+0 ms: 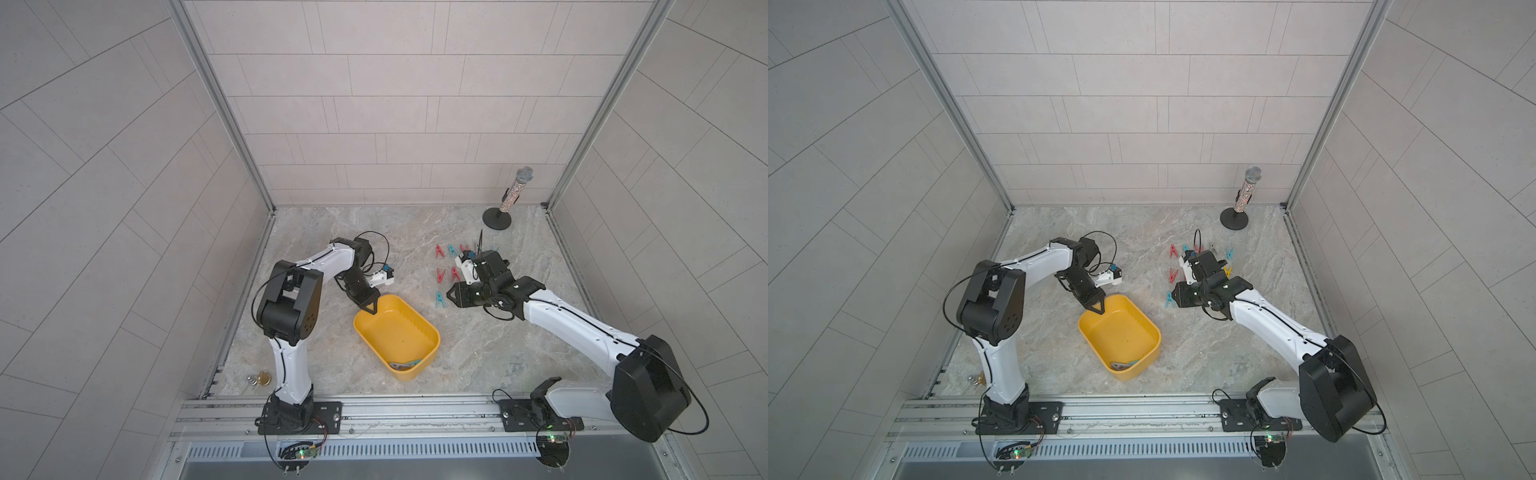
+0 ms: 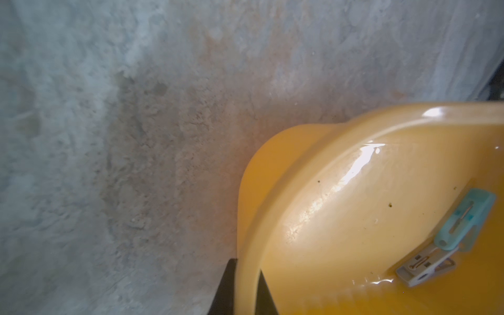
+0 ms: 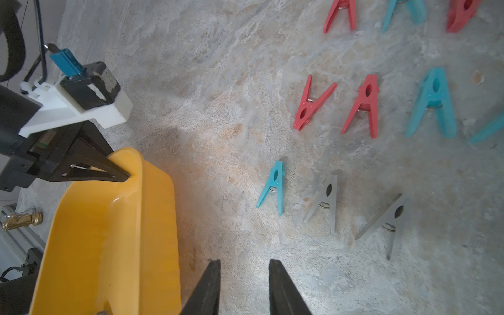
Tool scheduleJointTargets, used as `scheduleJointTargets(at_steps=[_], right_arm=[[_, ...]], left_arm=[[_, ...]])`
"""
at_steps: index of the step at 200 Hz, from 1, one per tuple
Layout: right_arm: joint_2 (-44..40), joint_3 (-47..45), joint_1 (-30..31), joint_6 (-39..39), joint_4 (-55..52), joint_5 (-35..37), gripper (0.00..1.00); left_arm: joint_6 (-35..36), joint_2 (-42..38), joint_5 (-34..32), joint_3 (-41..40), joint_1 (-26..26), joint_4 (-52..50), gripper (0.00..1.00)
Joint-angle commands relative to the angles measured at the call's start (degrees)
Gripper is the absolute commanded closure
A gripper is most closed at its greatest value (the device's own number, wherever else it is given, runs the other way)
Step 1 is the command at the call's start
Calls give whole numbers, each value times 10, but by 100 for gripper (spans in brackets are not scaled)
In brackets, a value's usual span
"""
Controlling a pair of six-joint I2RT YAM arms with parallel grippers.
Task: Take the clothespins out of the storage box
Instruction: Adjust the storage box at the center of the board.
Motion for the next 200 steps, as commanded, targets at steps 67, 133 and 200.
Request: scheduleJointTargets(at_steps=[67,133,200], right_arm=[[-7,-8,2,3,0,2,67],[-4,-10,2,5,4,2,67],[2,-5,13,5,8,8,66]], left_arm=[[43,16,46,38,9,-92,100],[-29,-39,-87,2,-1,35,100],[-44,-91,-206,-61,-45,155,97]])
